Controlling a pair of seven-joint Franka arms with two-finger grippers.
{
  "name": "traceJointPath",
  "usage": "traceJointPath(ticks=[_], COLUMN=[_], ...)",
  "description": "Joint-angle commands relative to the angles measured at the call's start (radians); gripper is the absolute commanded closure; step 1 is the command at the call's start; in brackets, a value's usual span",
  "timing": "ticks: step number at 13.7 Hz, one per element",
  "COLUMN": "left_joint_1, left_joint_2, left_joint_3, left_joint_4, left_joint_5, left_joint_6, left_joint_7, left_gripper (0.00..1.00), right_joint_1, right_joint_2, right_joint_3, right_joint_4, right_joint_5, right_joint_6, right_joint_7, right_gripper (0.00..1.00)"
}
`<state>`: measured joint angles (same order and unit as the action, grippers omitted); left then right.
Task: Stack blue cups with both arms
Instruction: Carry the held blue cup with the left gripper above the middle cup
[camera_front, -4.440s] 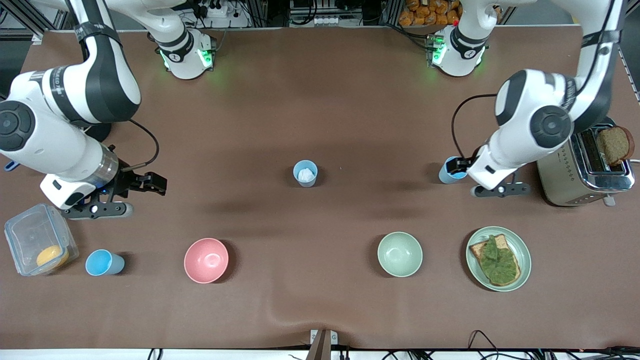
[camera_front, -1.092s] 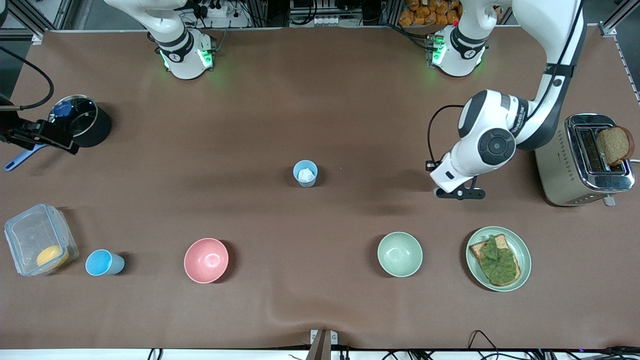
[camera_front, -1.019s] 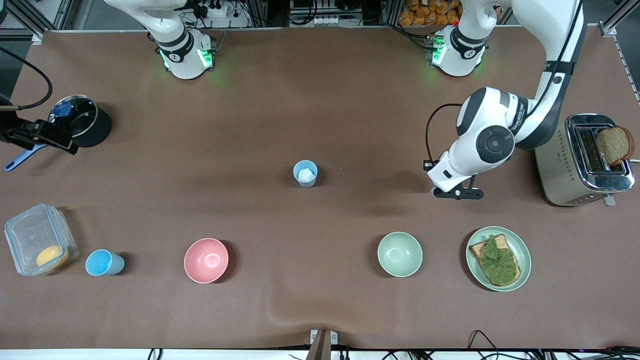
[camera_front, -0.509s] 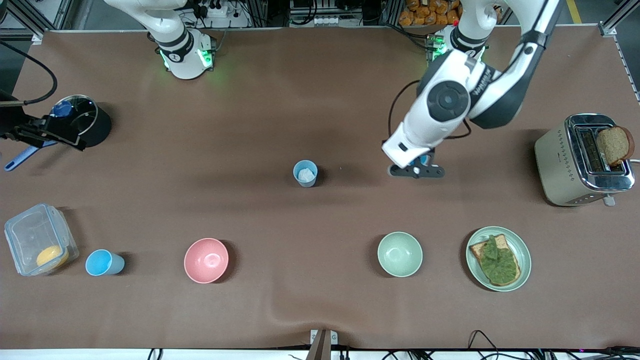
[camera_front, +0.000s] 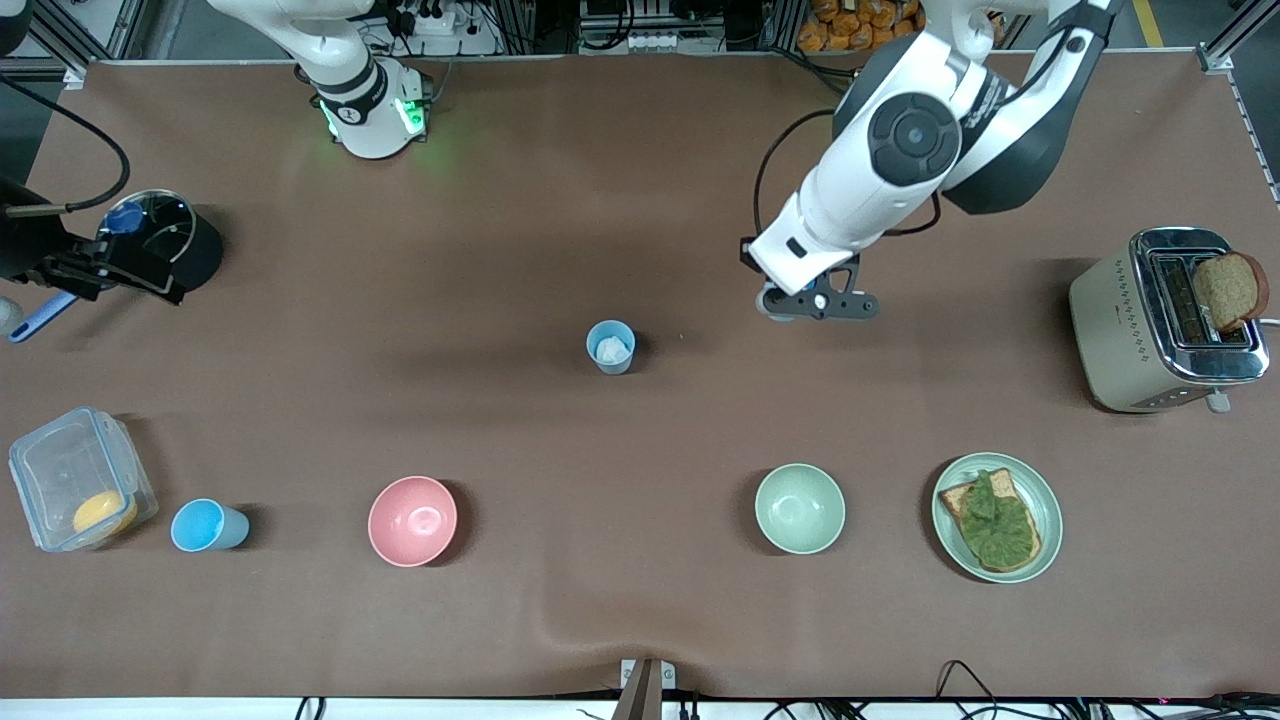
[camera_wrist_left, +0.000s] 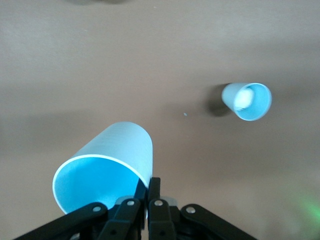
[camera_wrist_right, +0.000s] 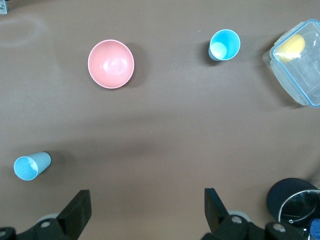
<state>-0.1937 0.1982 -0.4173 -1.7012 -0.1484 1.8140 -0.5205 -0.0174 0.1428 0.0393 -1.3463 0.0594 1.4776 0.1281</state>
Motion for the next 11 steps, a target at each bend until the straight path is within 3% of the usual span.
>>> traceJointPath(ticks=[1, 5, 8, 11], left_joint_1=[-0.048, -0.108, -0.200, -0.393], left_joint_2=[-0.016, -0.017, 0.044, 0.162], left_joint_3=[0.000, 0.002, 0.032, 0.176], left_joint_4=[0.002, 0.008, 0.073, 0.185], left_joint_5=[-0.027, -0.020, -0.014, 0.044], left_joint_6=[-0.012, -0.002, 0.020, 0.022], left_joint_7=[-0.004, -0.006, -0.042, -0.110], left_gripper=[1.00, 1.00, 1.00, 1.00], right_joint_1=[0.001, 0.010, 0.031, 0.059], right_joint_2=[-0.003, -0.005, -0.006, -0.006], right_joint_3=[-0.002, 0.001, 0.004, 0.002], right_joint_4=[-0.005, -0.010, -0.011, -0.013], right_joint_5=[-0.061, -0.032, -0.023, -0.018], right_joint_6=[0.007, -0.023, -0.008, 0.050], right_joint_7=[-0.010, 0.005, -0.013, -0.007], right_gripper=[0.00, 0.00, 0.00, 0.00])
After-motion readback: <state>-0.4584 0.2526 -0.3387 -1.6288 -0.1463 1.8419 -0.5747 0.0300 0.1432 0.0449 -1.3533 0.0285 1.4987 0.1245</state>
